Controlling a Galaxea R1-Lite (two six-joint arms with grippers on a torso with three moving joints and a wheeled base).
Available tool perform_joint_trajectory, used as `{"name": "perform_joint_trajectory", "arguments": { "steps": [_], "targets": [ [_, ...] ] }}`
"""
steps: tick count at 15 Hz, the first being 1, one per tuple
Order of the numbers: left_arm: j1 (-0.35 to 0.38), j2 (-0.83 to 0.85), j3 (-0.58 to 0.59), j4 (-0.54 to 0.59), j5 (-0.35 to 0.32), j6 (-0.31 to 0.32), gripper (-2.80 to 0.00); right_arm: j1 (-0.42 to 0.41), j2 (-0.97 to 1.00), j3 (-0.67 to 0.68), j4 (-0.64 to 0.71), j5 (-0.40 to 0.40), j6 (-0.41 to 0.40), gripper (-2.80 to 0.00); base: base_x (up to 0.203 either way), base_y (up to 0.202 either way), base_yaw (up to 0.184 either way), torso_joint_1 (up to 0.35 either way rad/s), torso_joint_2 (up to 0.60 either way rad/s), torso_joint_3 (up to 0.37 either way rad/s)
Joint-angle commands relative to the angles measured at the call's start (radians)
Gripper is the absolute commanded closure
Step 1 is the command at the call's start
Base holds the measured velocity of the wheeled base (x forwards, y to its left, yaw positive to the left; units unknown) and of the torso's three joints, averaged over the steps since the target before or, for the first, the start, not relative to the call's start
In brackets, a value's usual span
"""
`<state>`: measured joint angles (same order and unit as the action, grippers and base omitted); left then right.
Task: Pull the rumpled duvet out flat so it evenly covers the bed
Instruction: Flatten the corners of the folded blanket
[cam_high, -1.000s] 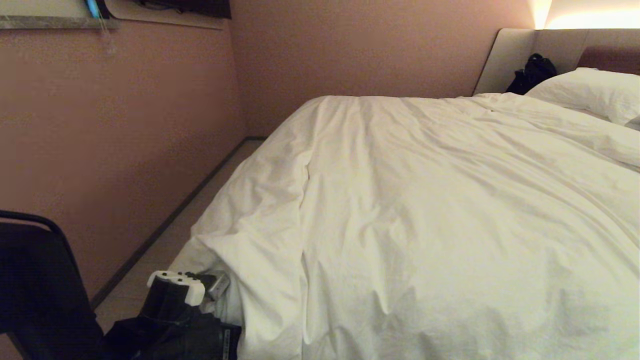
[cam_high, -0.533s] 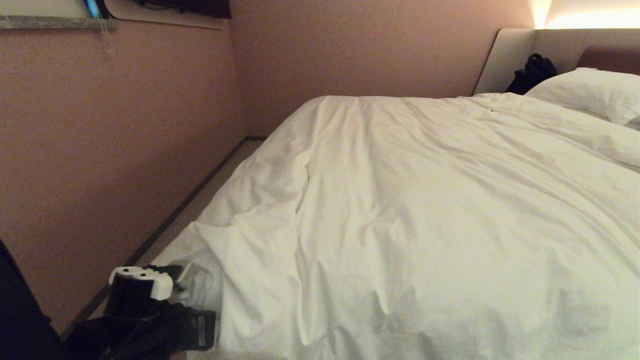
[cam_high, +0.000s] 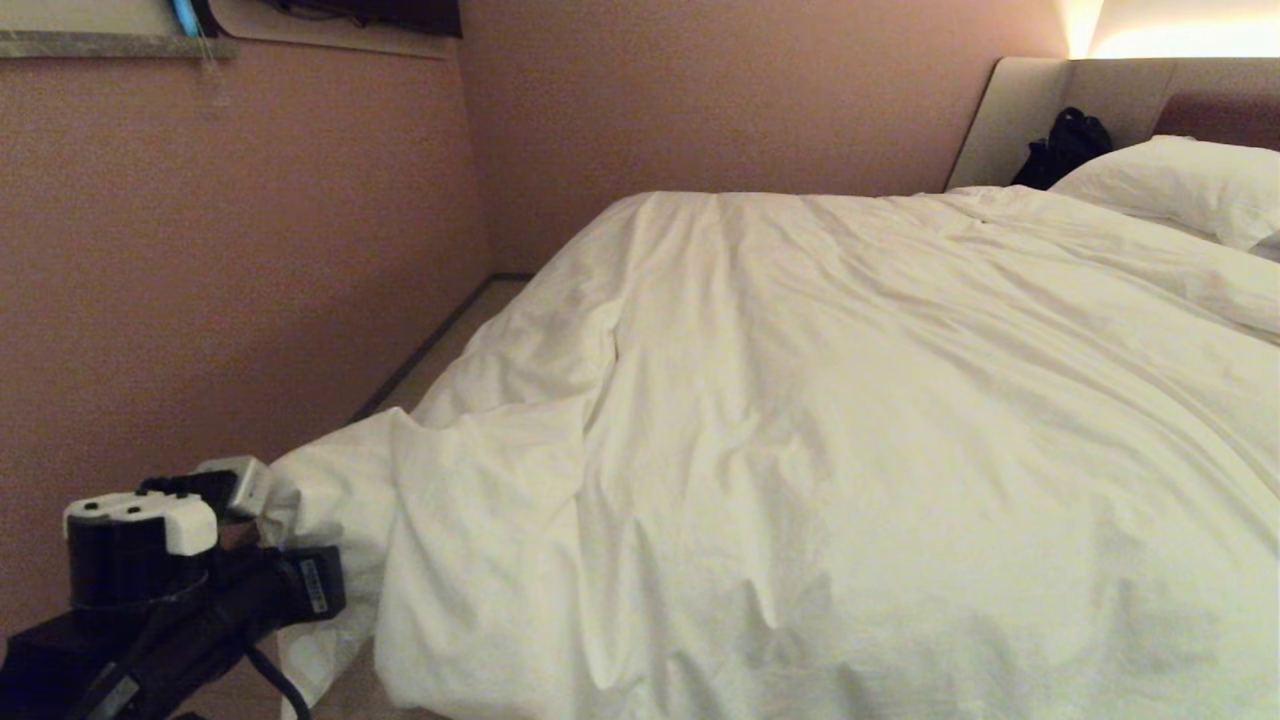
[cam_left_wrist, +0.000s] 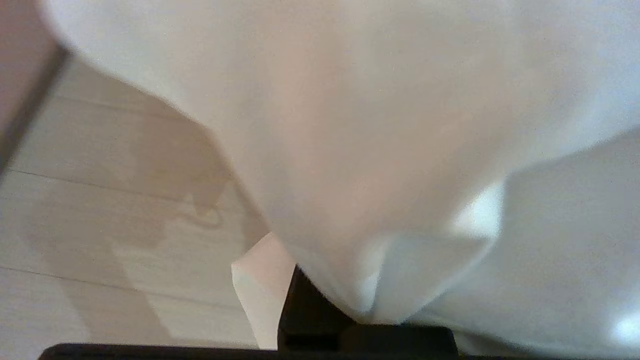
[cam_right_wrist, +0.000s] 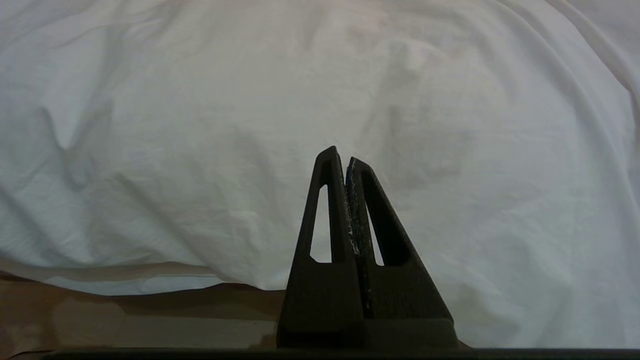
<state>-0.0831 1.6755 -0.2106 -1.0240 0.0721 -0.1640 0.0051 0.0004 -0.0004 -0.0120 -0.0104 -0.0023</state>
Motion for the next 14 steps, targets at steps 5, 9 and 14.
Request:
{"name": "perform_joint_trajectory", "arguments": {
  "steps": [5,9,14],
  "targets": [
    [0.226,-0.105,-0.034,-0.006,0.009,0.034,0.00,0.001,0.000,-0.001,0.000,0.000,-0.001,0.00,0.000,0.000,0.000,0.000,0.00,0.000],
    [0.417,-0.167,-0.085,-0.005,0.009,0.058,0.00,0.001,0.000,0.000,0.000,0.001,-0.001,0.00,0.000,0.000,0.000,0.000,0.00,0.000],
    [0.518,-0.228,-0.148,-0.007,0.009,0.095,0.00,0.000,0.000,-0.001,0.000,0.001,-0.001,0.00,0.000,0.000,0.000,0.000,0.00,0.000]
  ]
}}
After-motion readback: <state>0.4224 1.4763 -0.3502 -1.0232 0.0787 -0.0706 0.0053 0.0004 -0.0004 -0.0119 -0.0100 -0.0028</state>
